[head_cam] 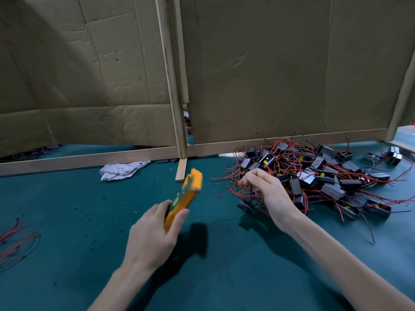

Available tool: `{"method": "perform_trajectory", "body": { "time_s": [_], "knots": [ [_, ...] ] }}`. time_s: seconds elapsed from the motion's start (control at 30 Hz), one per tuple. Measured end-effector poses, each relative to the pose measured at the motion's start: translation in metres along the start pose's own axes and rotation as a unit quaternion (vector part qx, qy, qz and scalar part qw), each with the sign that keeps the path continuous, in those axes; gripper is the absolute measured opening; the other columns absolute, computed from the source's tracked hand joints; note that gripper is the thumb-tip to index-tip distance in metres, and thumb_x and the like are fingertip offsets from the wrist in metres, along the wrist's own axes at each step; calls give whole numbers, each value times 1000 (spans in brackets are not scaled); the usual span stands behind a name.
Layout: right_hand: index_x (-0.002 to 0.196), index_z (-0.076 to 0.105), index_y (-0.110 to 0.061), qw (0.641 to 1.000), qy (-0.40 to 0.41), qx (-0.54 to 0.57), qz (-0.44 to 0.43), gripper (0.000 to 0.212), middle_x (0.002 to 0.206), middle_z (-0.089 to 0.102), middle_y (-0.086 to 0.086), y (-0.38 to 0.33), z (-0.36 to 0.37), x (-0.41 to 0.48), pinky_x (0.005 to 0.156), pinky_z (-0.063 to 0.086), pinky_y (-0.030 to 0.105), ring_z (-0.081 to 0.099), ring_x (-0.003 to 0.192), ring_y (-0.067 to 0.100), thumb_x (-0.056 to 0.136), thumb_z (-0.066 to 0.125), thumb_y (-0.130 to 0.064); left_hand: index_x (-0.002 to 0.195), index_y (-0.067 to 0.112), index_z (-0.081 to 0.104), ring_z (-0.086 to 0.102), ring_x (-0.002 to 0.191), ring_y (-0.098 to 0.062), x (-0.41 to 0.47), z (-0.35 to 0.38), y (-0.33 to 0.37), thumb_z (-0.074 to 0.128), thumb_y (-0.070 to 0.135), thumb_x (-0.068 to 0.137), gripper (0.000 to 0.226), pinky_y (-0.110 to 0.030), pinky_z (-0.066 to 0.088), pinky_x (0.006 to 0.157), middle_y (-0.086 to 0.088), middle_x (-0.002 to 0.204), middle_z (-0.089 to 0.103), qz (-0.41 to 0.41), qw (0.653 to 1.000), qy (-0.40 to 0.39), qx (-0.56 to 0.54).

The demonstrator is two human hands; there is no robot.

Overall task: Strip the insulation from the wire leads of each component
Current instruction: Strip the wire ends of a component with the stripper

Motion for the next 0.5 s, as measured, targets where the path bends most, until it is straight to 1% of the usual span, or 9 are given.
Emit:
{"method": "perform_trajectory", "body": {
  "time_s": [0.03,0.1,0.17,0.2,0.23,0.3,0.4,0.47,0.5],
  "knots": [
    [73,56,-17,1000,17,-19,-16,28,74,62,-12,0,-4,1,70,35,21,51,65,-3,99,48,-19,100,18,63,61,75,-17,1,1,-1,15,79,79,80,-34,46,58,8,81,63,16,996,0,91],
    [78,58,-15,999,40,4,-30,25,73,55,-5,0,-9,5,59,34,21,44,55,4,101,47,-18,107,17,62,61,86,-21,3,6,-2,4,79,76,90,-33,47,62,2,92,63,8,979,-32,201],
    [80,56,-13,996,56,66,-33,24,76,53,2,1,-15,9,51,43,24,46,54,9,101,45,-17,109,20,59,58,90,-18,5,12,-5,-7,80,70,98,-30,46,67,3,96,61,0,963,-66,262],
    [82,55,-11,993,60,94,-40,23,77,54,4,0,-17,11,52,50,26,50,56,11,101,45,-17,109,21,59,58,90,-18,6,15,-8,-10,80,69,100,-29,46,70,3,97,61,7,958,-68,278],
    [83,54,-10,990,63,113,-54,21,79,56,6,-2,-21,13,59,56,28,56,60,13,101,44,-17,110,21,59,58,90,-18,6,16,-10,-12,80,68,102,-29,46,71,3,97,61,16,957,-66,283],
    [86,53,-9,983,77,130,-100,19,84,60,7,-6,-29,19,74,59,31,64,73,16,101,43,-16,111,20,61,58,90,-20,7,18,-13,-13,81,68,105,-31,46,75,1,98,61,25,953,-74,294],
    [89,55,-12,974,122,98,-161,18,93,64,2,-14,-46,29,89,55,28,69,95,18,101,42,-15,110,17,63,58,85,-22,6,21,-14,-3,79,72,98,-33,49,75,0,103,58,33,947,-93,307],
    [93,55,-15,972,150,66,-169,16,101,63,1,-13,-58,39,97,50,27,66,106,17,102,42,-16,113,14,66,60,82,-25,6,20,-11,4,77,74,96,-36,51,73,-3,105,59,26,947,-98,304],
    [97,56,-16,972,165,46,-160,14,105,63,0,-10,-64,44,100,48,28,63,112,17,102,43,-17,120,14,63,60,86,-26,6,19,-10,1,77,73,101,-37,51,76,-4,108,60,16,946,-108,304]
  ]
}}
Point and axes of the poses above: each hand's wrist, its own x-axis towards the middle knuckle, its own z-axis out of the palm, y = z × x, the point moved 2 cm from there along x, towards the middle knuckle
